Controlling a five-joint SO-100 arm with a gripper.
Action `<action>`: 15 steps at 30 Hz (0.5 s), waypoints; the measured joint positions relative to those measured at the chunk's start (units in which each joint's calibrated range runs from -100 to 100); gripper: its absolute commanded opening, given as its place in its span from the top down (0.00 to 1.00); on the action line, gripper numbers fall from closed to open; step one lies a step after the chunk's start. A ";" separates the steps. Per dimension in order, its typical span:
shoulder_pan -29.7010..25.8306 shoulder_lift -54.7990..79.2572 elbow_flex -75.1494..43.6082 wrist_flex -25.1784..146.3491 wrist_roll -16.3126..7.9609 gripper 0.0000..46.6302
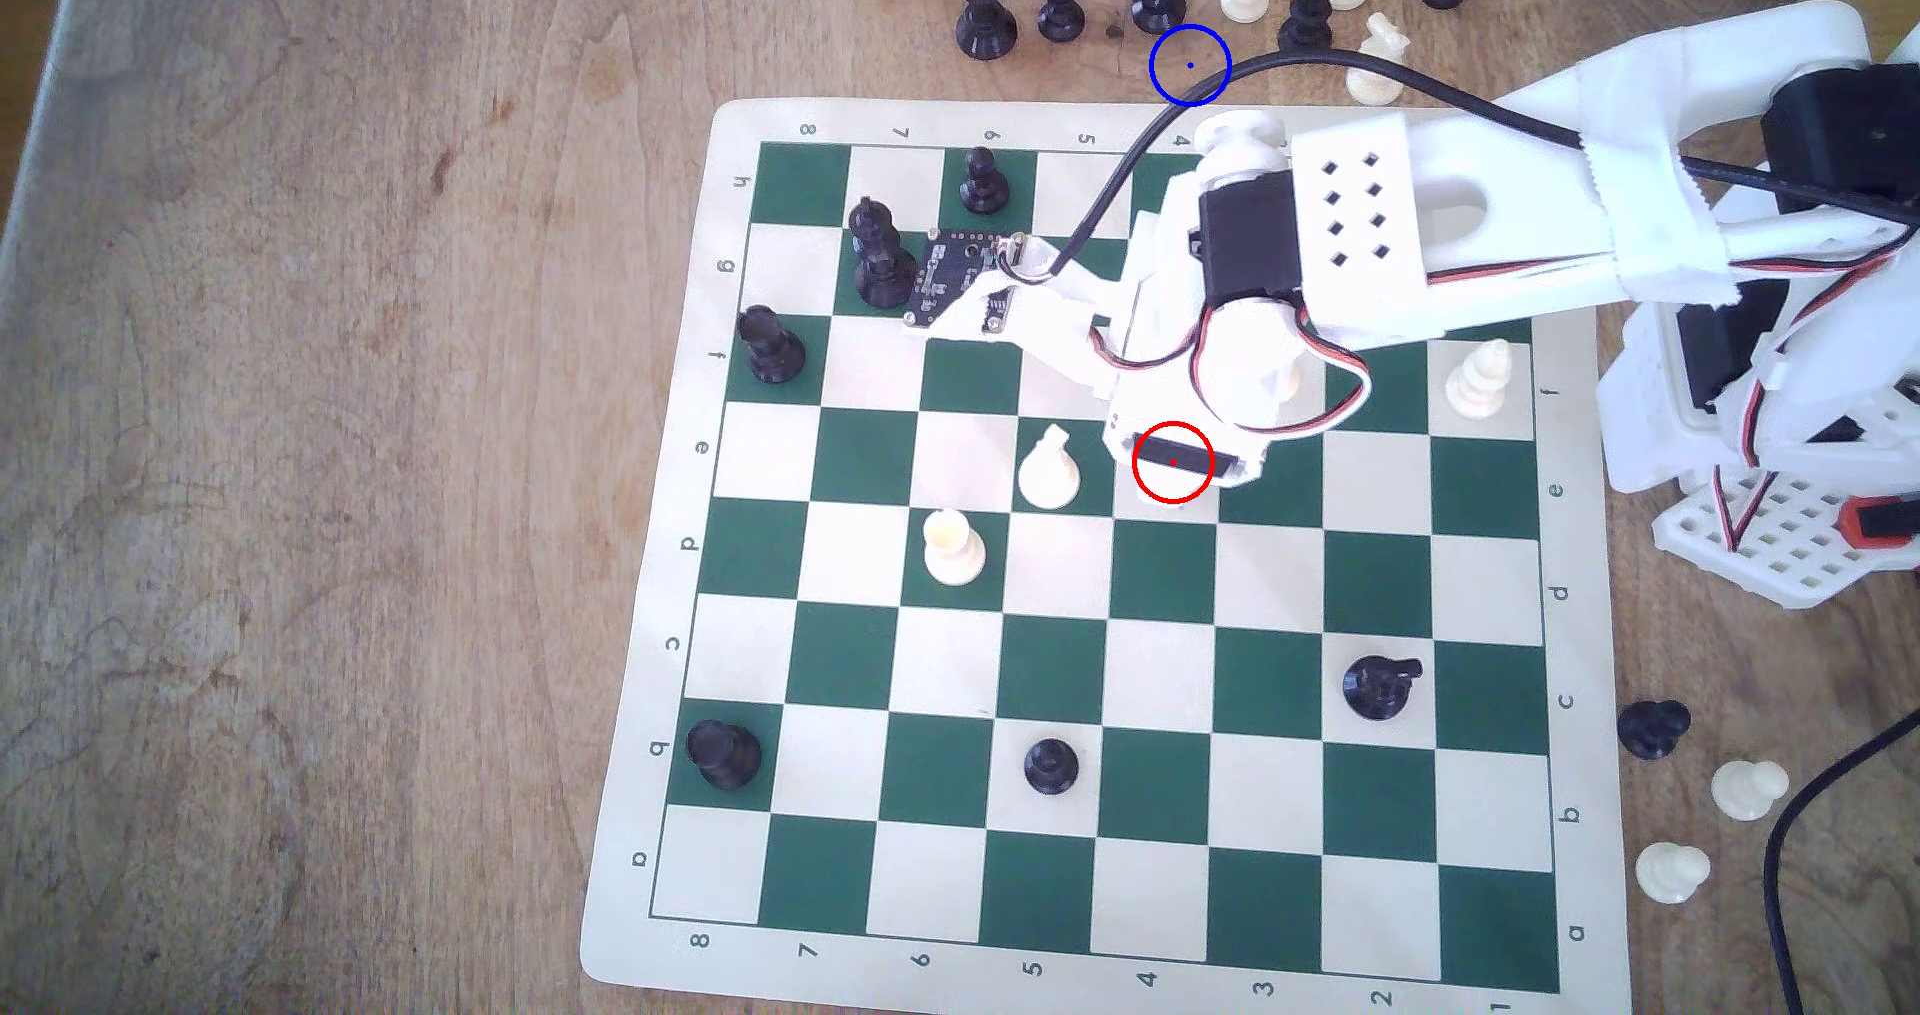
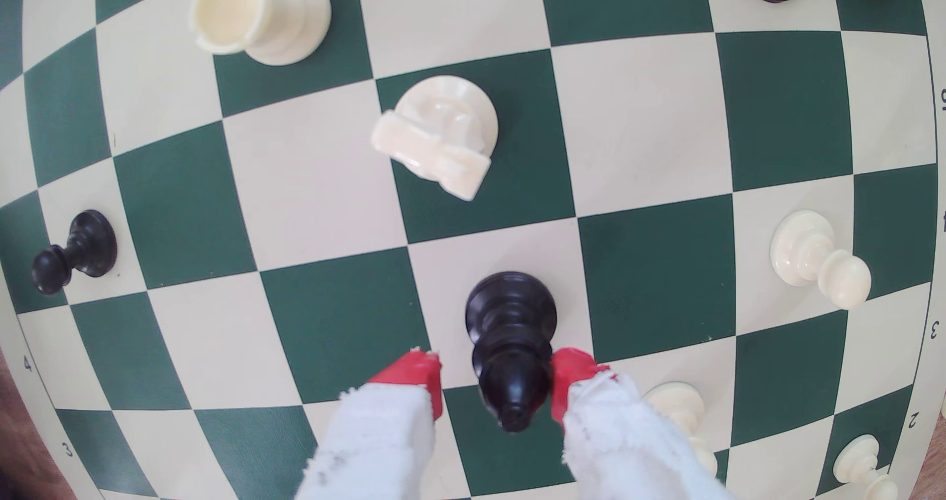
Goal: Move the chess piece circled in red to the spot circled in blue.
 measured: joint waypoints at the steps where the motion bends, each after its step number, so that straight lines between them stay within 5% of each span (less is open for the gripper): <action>1: 0.00 0.00 0.00 0.00 0.00 0.76; 11: 0.00 0.92 0.00 0.00 0.00 0.82; 15: 0.00 0.92 0.00 0.00 0.00 0.97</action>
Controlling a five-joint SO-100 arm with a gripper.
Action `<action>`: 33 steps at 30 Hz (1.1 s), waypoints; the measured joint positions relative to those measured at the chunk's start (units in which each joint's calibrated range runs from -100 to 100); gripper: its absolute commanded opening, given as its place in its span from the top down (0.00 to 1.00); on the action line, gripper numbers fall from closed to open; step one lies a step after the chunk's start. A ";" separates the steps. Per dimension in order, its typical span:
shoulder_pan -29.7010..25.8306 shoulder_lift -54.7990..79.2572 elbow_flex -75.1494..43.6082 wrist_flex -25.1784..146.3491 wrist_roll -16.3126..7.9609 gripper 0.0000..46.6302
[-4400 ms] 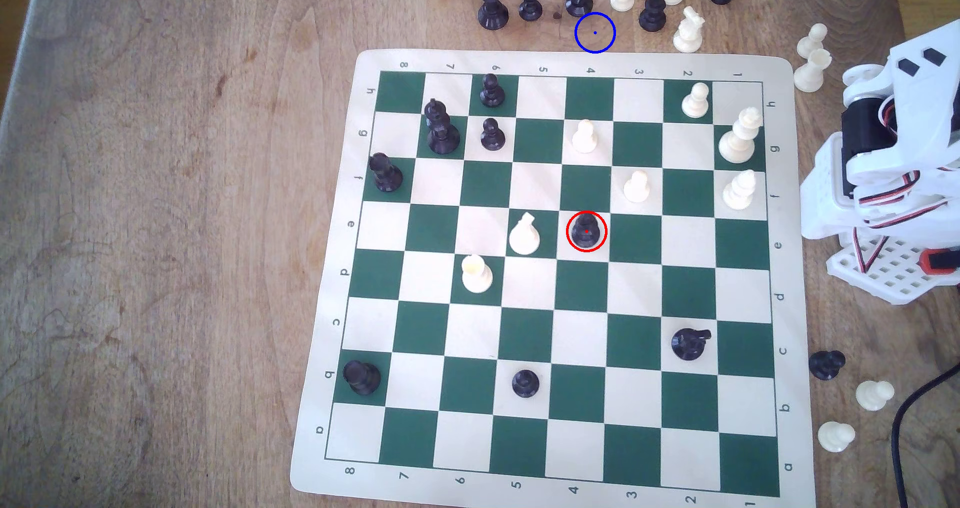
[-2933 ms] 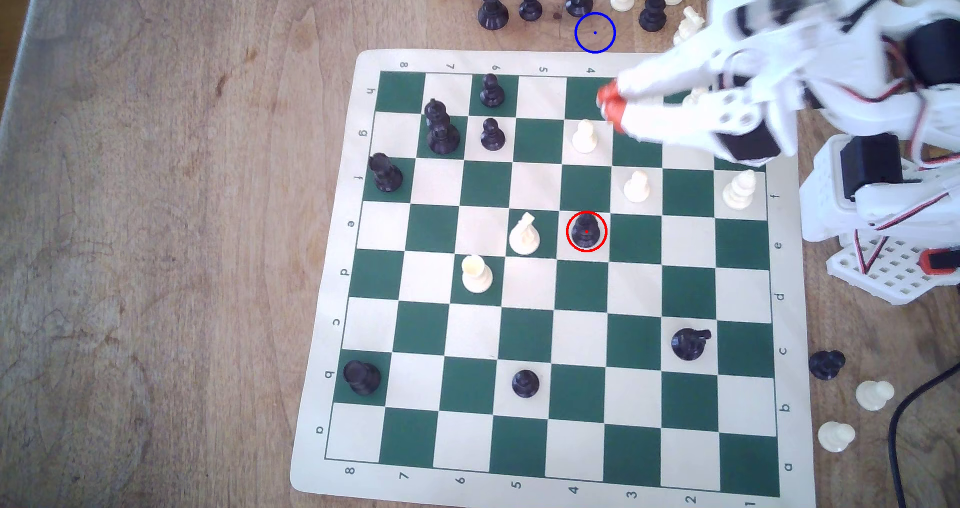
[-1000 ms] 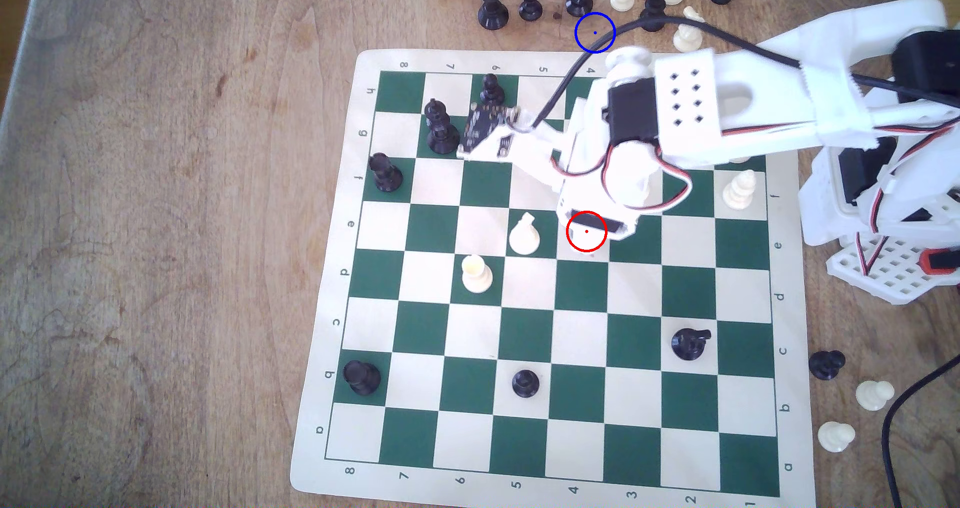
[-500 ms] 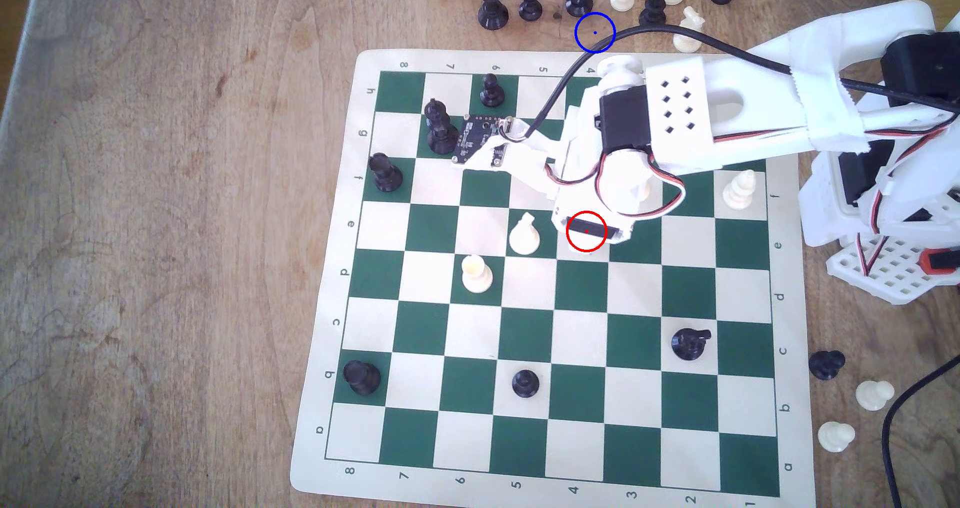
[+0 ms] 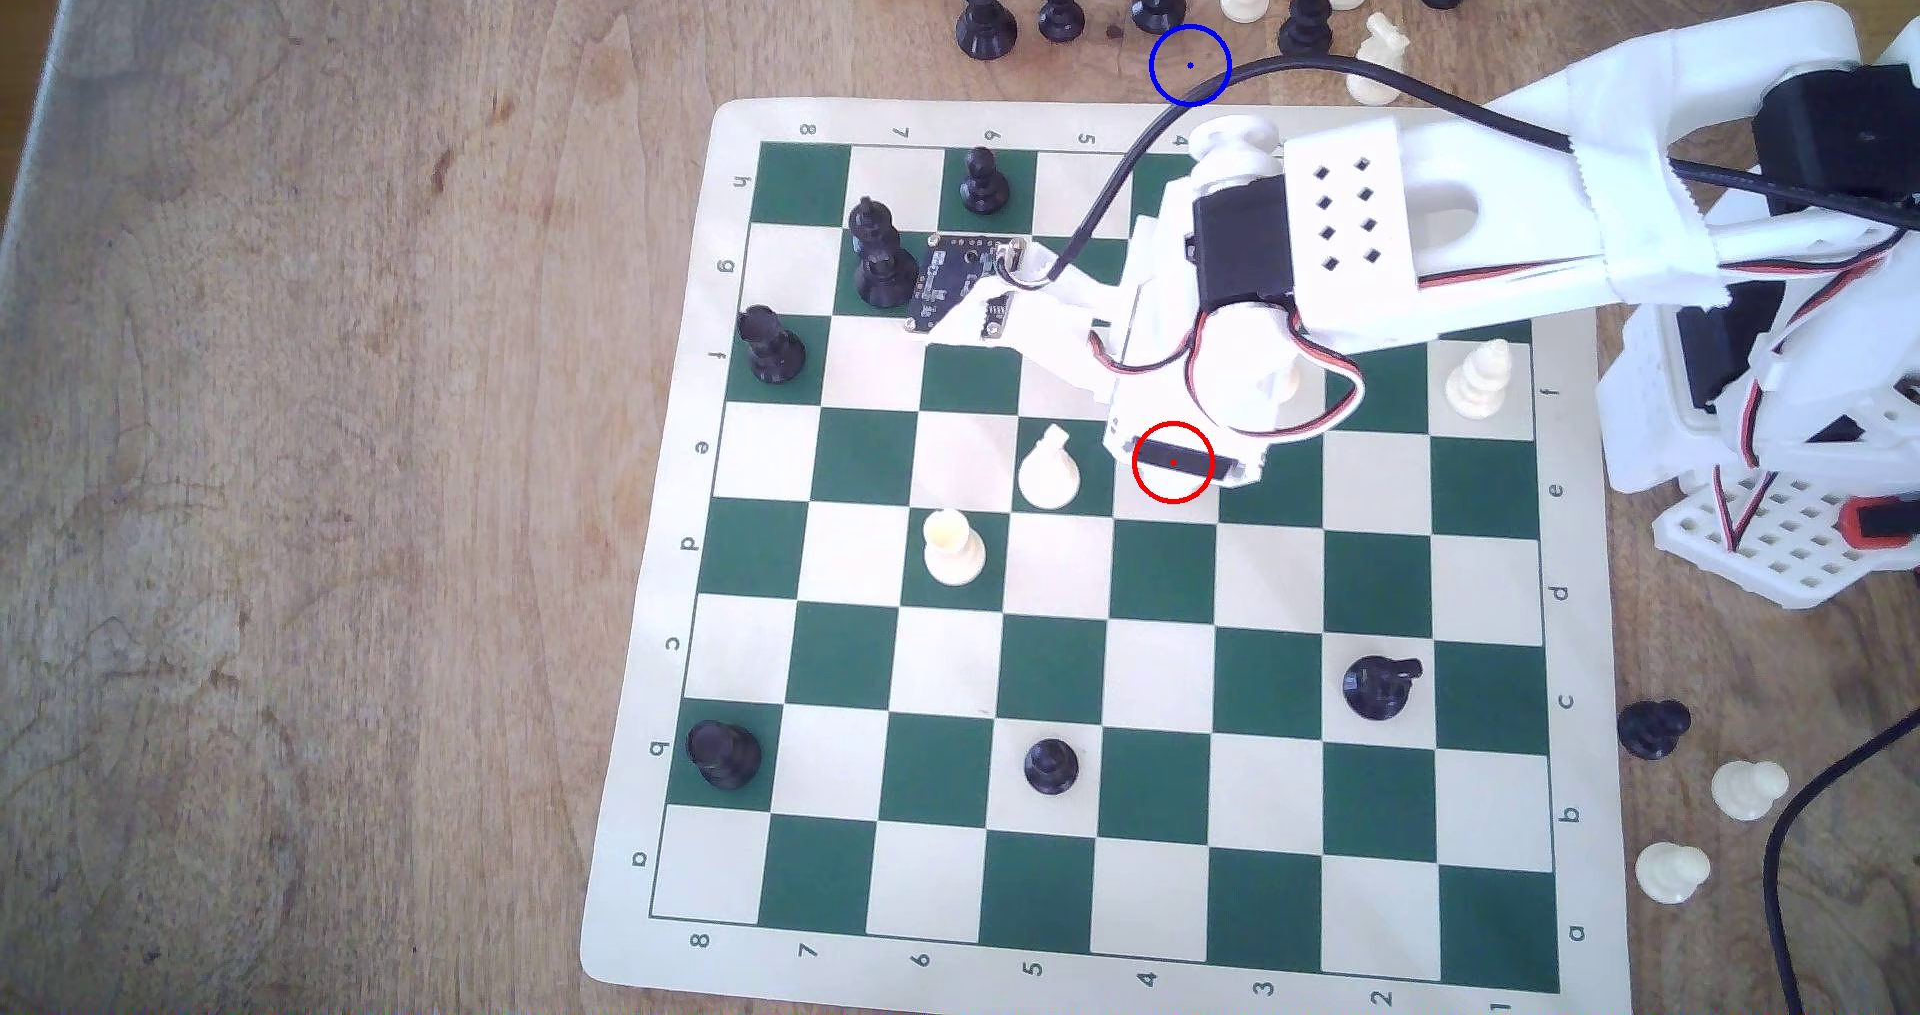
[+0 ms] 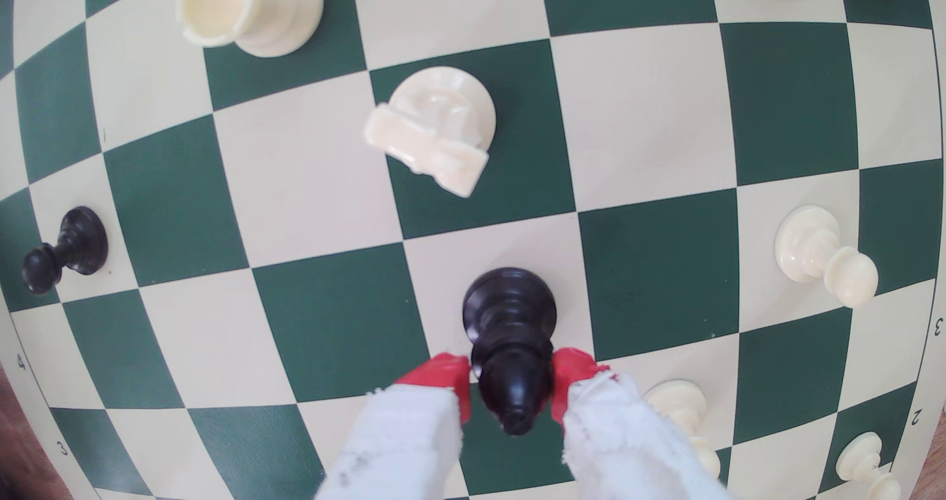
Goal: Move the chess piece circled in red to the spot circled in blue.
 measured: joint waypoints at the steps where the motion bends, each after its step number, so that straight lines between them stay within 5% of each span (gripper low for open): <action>1: 0.00 0.00 0.00 0.00 0.00 0.97; 16: 0.74 -2.18 -7.59 8.61 -0.68 0.99; 25: 15.78 -10.05 -13.83 13.71 0.98 0.99; 33: 30.90 -12.82 -12.47 9.72 5.32 0.99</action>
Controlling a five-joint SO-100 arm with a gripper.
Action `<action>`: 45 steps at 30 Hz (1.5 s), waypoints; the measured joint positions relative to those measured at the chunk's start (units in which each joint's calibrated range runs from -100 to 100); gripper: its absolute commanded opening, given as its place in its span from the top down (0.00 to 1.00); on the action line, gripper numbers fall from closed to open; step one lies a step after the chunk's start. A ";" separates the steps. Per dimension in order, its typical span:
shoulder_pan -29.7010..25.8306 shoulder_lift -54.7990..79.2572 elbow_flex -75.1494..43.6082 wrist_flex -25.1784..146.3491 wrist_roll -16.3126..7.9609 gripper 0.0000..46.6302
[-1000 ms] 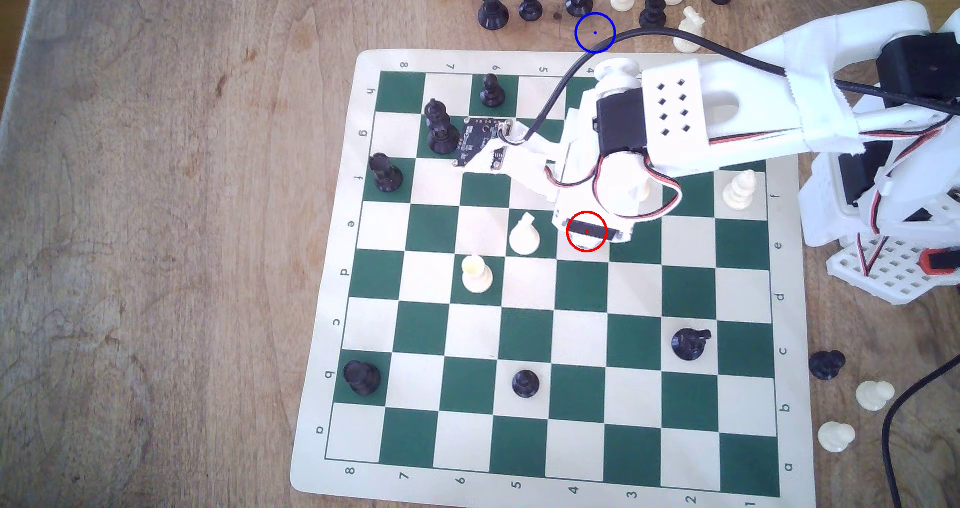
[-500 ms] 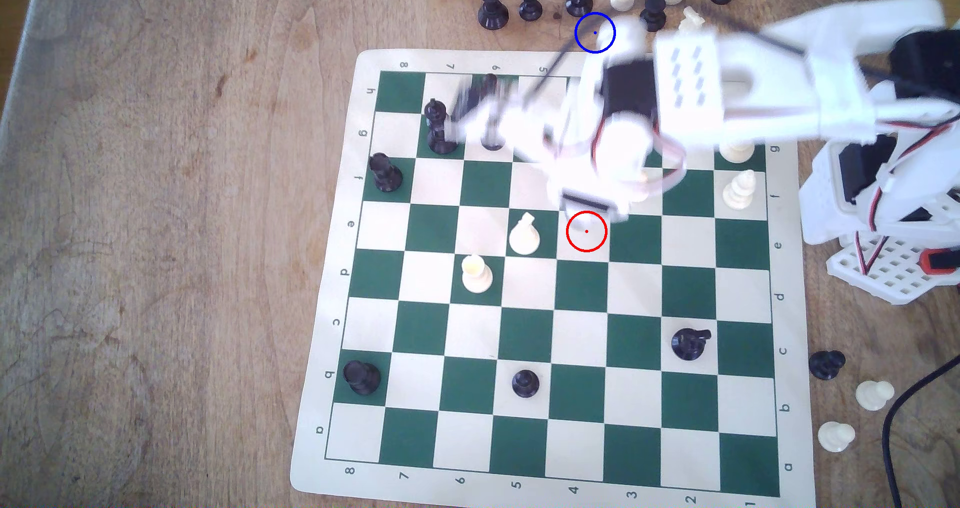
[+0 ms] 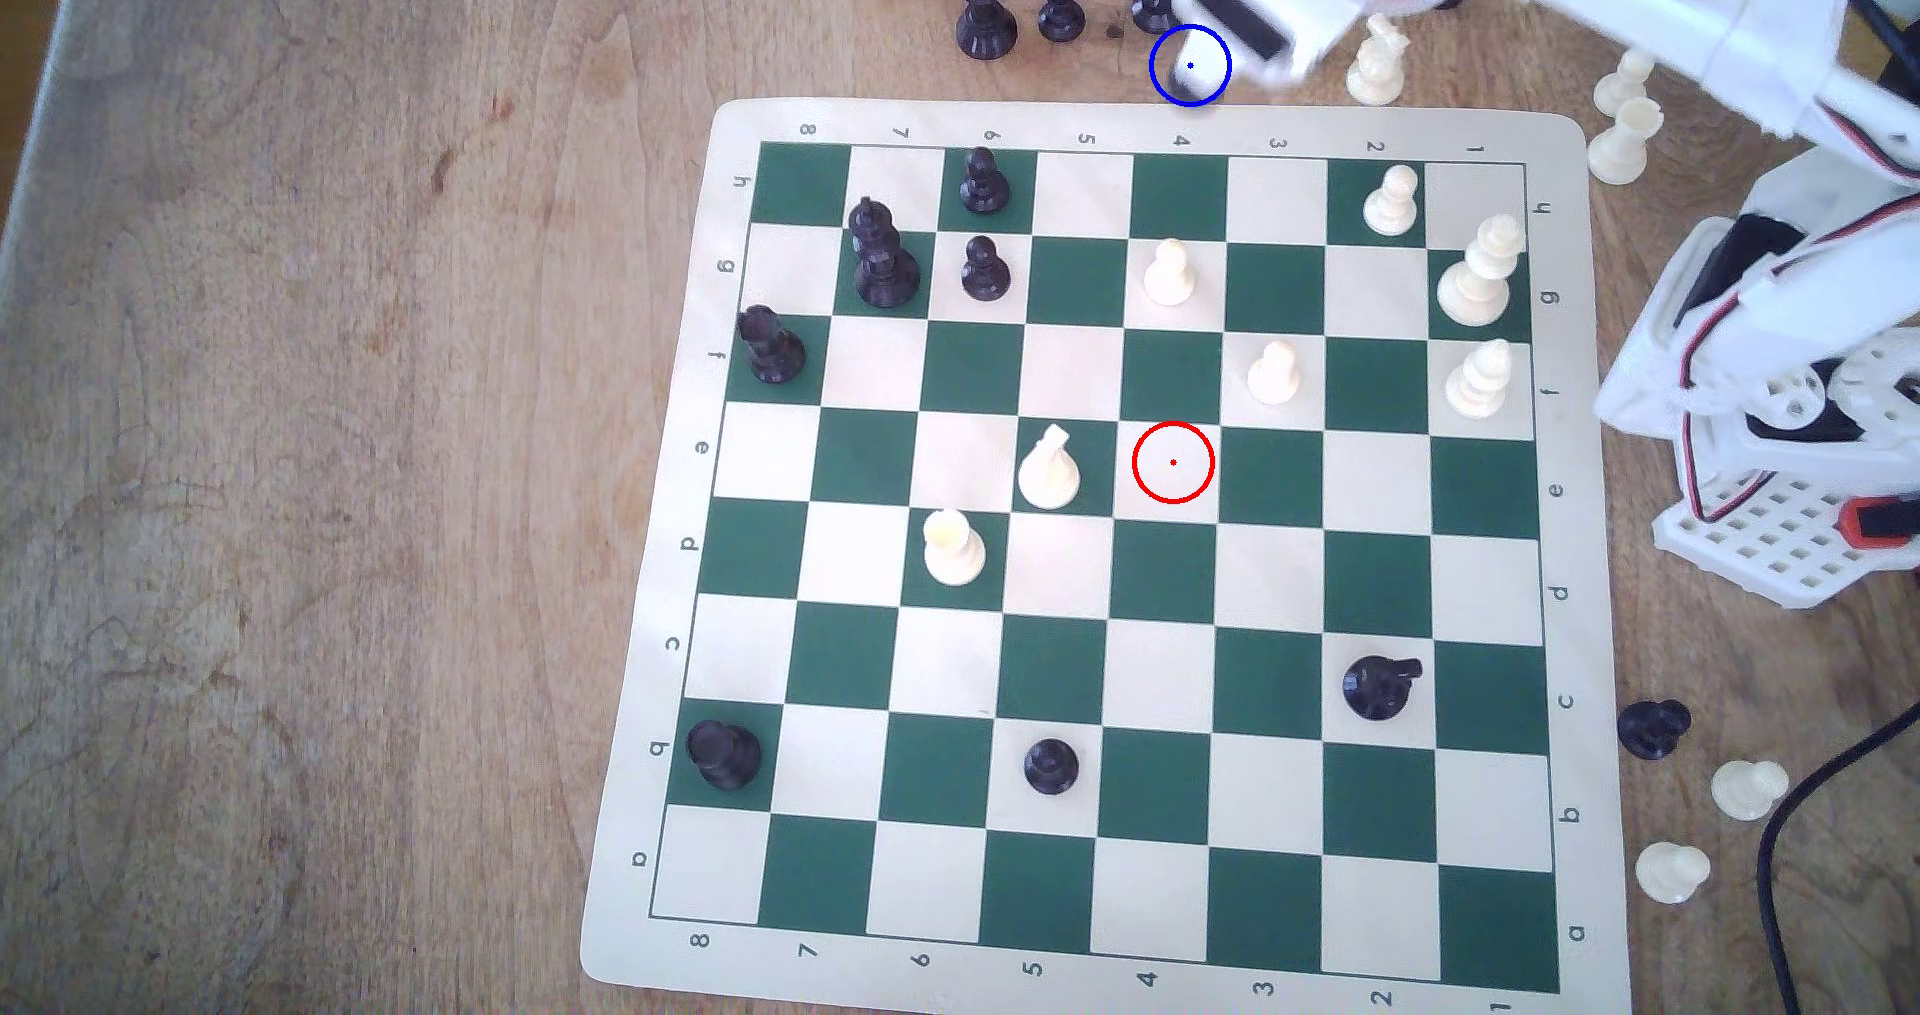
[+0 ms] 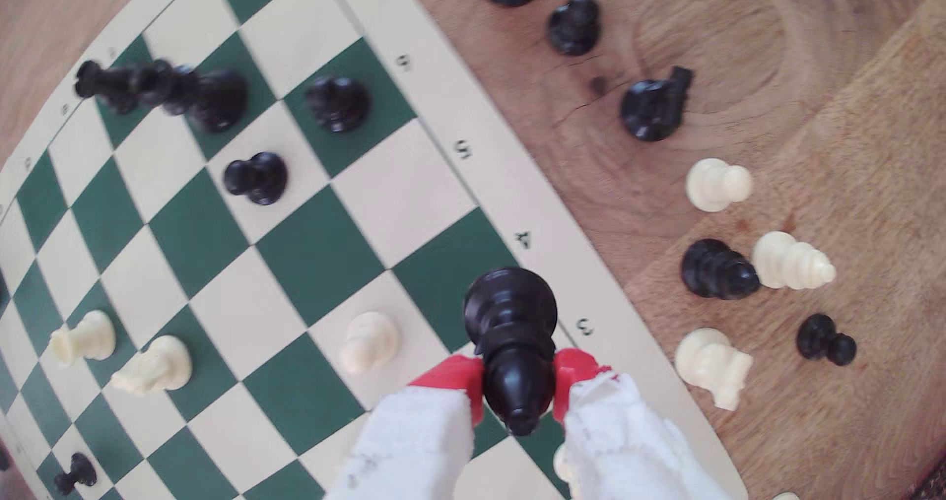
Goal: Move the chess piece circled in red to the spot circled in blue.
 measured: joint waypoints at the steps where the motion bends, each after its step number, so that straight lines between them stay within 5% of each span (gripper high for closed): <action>1: 1.40 0.08 0.45 -0.80 0.49 0.99; 8: 6.42 4.27 3.43 -7.89 2.39 0.99; 19: 2.29 10.81 3.43 -12.19 2.39 0.99; 45: 4.57 23.88 -0.81 -16.41 3.61 0.99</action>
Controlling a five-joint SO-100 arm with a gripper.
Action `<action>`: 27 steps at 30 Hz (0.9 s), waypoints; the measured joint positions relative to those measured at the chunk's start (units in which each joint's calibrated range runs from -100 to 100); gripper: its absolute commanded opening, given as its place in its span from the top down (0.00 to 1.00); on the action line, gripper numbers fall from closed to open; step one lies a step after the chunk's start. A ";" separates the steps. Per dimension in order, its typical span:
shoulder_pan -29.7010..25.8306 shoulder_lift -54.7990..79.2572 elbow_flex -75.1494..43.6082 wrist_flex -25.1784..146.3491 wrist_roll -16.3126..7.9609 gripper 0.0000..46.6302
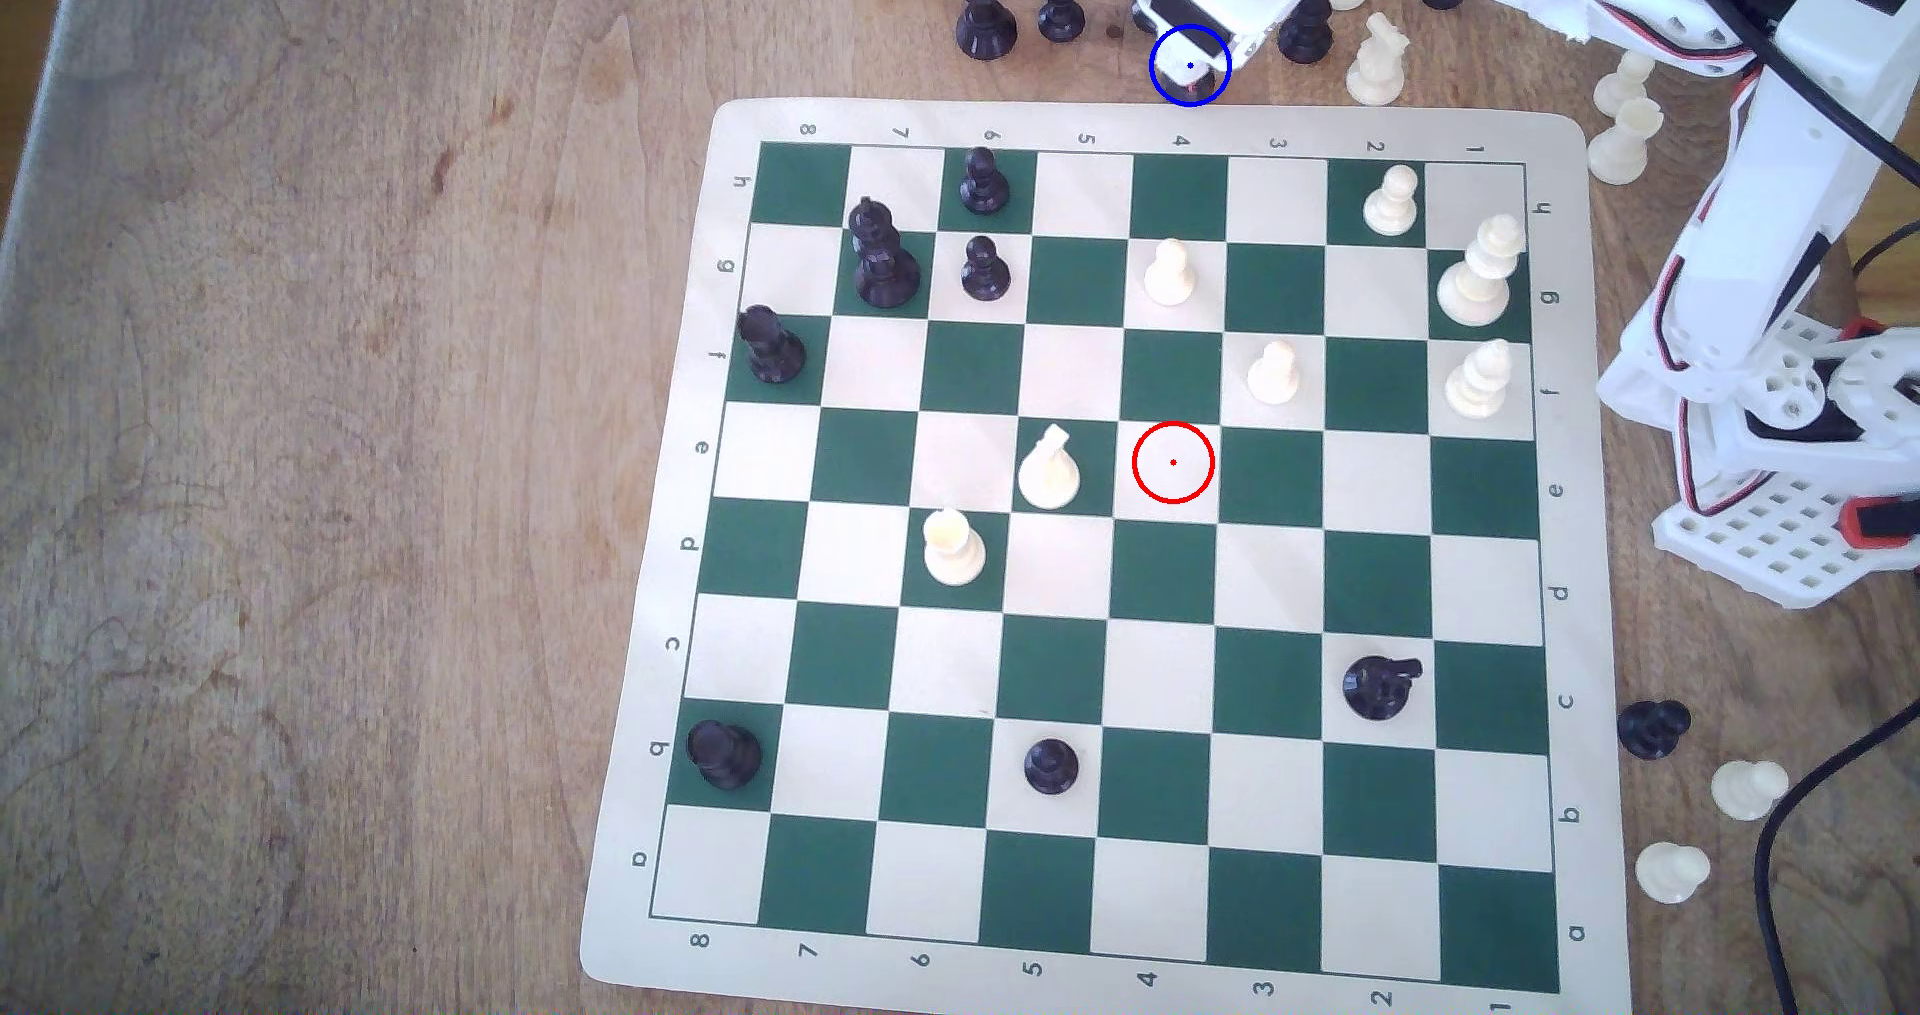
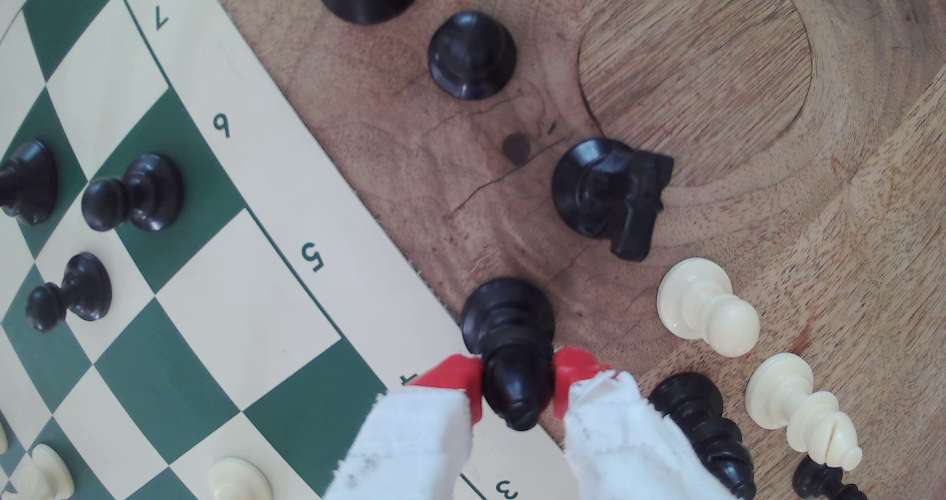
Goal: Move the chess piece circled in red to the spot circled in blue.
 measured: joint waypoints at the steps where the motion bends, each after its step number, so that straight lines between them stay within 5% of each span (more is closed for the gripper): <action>1: 0.00 0.25 -0.45 -0.56 0.00 0.97; 5: 0.00 0.34 -0.54 -1.35 0.00 0.67; 10: 0.81 0.34 -0.54 -1.67 0.00 0.45; 20: 1.11 -1.34 -0.54 0.40 0.00 0.39; 27: -0.15 -11.98 4.88 3.67 0.00 0.46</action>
